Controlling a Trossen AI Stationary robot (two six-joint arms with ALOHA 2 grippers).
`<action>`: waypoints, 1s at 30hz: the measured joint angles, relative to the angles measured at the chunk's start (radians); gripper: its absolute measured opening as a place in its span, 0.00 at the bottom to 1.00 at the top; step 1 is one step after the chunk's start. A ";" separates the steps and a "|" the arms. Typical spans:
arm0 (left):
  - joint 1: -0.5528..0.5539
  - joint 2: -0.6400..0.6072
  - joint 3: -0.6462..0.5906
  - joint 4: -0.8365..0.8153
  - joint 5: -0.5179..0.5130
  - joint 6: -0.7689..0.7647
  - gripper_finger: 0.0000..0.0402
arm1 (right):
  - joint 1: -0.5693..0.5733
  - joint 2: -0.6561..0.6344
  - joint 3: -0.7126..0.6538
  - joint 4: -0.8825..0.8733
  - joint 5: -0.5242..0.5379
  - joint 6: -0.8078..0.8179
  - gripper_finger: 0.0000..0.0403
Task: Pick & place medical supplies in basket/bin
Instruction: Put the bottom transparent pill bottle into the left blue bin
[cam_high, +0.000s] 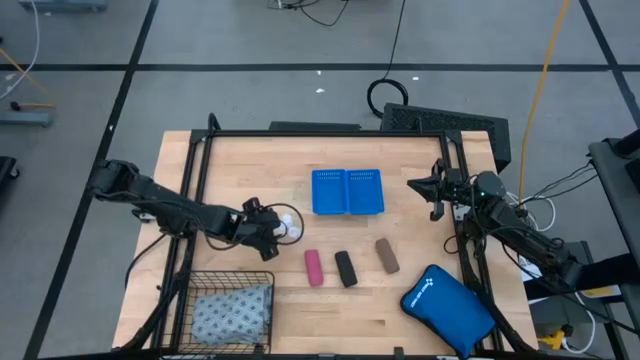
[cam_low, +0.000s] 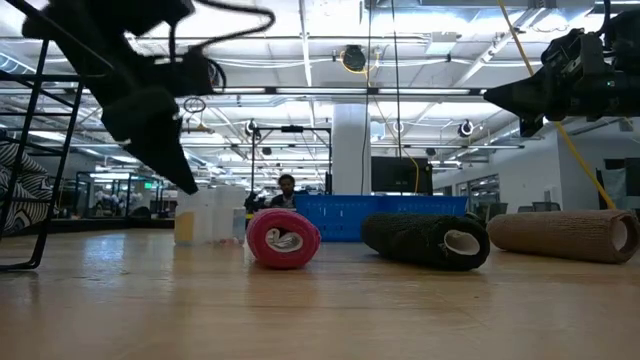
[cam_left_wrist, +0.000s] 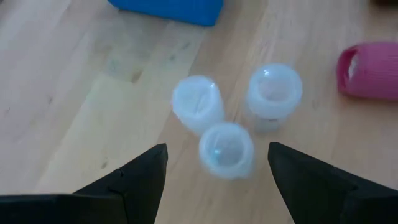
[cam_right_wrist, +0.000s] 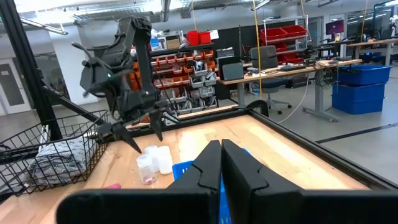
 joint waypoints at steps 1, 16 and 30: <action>0.004 0.009 0.000 0.004 0.011 0.009 0.71 | 0.000 0.000 0.000 0.000 0.000 0.000 0.01; 0.035 0.068 -0.001 0.072 0.055 0.048 0.71 | 0.000 0.013 0.000 -0.005 0.000 0.000 0.01; 0.035 0.068 -0.001 0.066 0.083 0.032 0.43 | 0.000 0.013 0.000 0.000 0.000 0.000 0.01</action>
